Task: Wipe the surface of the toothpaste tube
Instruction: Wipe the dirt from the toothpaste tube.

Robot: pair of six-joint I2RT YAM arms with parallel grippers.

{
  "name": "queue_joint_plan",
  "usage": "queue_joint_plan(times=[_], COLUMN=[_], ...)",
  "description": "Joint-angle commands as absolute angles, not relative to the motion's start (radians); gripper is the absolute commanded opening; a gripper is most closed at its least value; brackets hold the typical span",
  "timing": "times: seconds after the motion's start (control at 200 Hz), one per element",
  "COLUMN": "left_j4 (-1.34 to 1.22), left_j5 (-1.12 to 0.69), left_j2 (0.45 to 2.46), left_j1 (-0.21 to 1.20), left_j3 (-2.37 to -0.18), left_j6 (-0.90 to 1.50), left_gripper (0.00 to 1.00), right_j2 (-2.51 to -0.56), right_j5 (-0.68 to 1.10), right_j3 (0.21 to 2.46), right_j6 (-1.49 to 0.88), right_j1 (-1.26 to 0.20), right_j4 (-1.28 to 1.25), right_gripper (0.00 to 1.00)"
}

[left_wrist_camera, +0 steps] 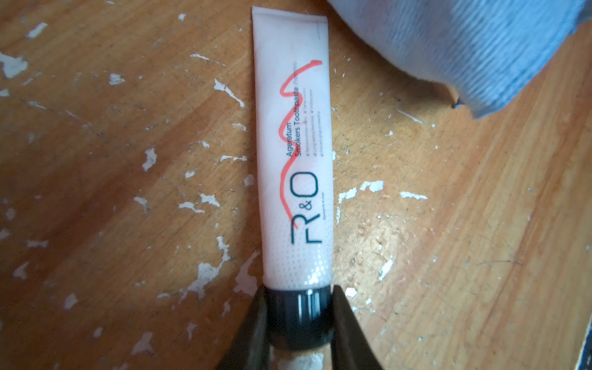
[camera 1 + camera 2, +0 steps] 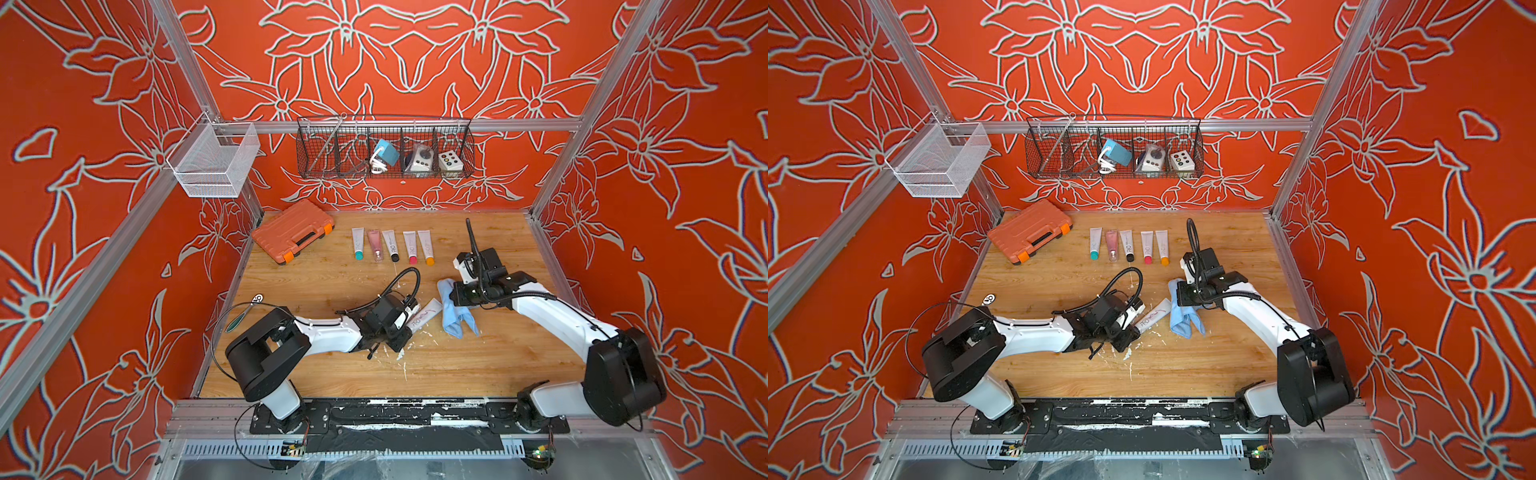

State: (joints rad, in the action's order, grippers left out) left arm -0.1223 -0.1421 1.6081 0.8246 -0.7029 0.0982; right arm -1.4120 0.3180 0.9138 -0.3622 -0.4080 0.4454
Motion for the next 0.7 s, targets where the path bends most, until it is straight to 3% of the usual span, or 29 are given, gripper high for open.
queue_joint_plan(times=[0.0, 0.696], left_j4=[-0.155, -0.154], left_j5=[-0.169, -0.161], left_j2=[1.603, 1.634], left_j1=[0.819, 0.805], left_j3=[-0.696, -0.713], left_j6=[0.103, 0.109], left_gripper=[0.15, 0.14], right_j2=[-1.461, -1.593], right_j5=[0.355, 0.468], right_j3=[0.897, 0.757], right_j6=[-0.400, -0.510], right_j1=[-0.416, -0.492], right_j4=[0.339, 0.114], right_gripper=[0.00, 0.00])
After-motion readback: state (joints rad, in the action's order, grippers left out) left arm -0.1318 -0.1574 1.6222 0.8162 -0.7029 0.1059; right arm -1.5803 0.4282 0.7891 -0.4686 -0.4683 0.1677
